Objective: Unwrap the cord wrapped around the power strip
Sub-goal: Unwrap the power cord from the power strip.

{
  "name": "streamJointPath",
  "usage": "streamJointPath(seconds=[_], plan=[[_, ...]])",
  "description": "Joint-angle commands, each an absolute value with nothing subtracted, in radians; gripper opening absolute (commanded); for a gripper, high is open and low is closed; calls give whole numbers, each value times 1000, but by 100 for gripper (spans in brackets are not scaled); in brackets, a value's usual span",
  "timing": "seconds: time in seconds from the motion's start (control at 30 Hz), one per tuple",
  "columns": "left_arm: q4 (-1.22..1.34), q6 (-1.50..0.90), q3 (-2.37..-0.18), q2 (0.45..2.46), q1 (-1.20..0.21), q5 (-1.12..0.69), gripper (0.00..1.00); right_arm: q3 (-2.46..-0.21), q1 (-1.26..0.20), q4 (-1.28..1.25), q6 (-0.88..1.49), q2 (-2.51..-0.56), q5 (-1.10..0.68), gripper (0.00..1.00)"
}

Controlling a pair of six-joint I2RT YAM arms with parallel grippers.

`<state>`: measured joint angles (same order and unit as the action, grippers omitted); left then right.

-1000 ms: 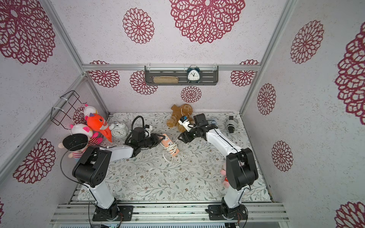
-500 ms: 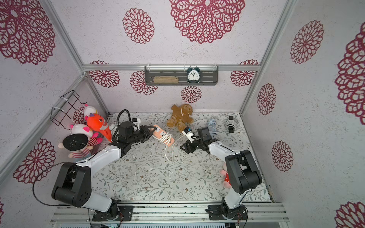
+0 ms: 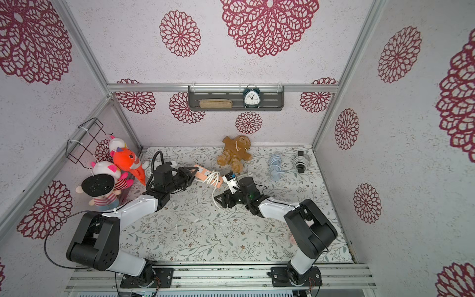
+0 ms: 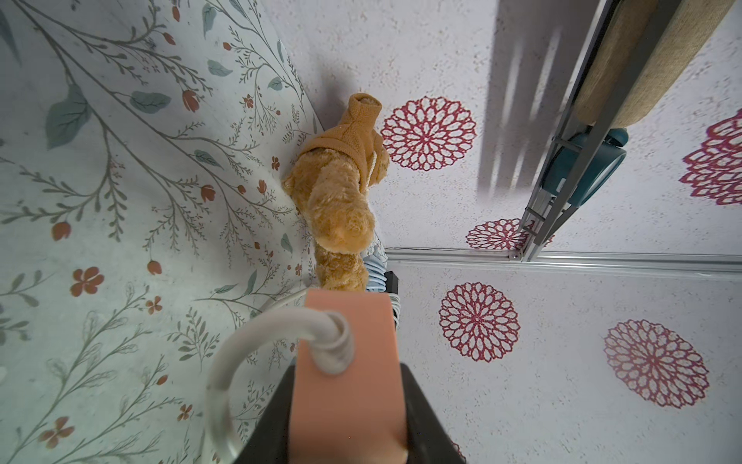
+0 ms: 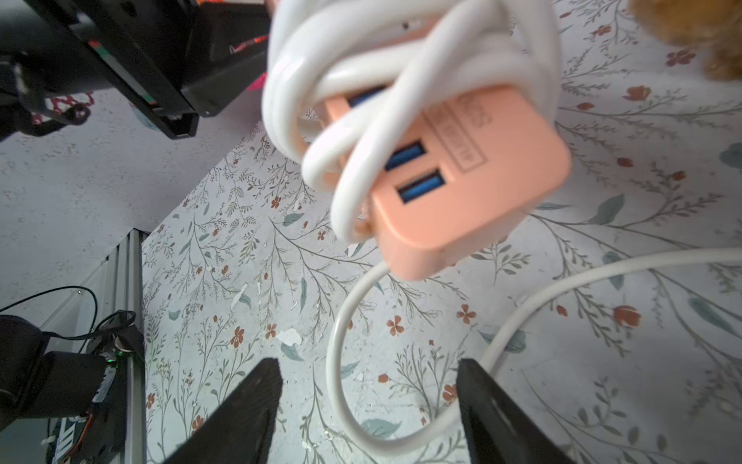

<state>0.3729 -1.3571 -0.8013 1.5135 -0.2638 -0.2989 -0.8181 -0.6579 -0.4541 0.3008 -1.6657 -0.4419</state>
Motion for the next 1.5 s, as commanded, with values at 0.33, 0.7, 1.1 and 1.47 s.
streamJointPath(seconds=[0.33,0.7,1.1,1.47], plan=[[485,-1393,-747,1436,-249,-231,0,-832,-704,-700,520,-1797,-428,74],[537,-1413,-739,1462,-248,-244,0,-852,-735,-709,536,-1846,-438,71],[602,-1431,-674,1444,-186,-329,0,-872,-642,-601,450,-1813,-388,8],[500,-1365,-574,1344,-105,-306,0,-1024,-522,-352,209,-1700,-441,0]])
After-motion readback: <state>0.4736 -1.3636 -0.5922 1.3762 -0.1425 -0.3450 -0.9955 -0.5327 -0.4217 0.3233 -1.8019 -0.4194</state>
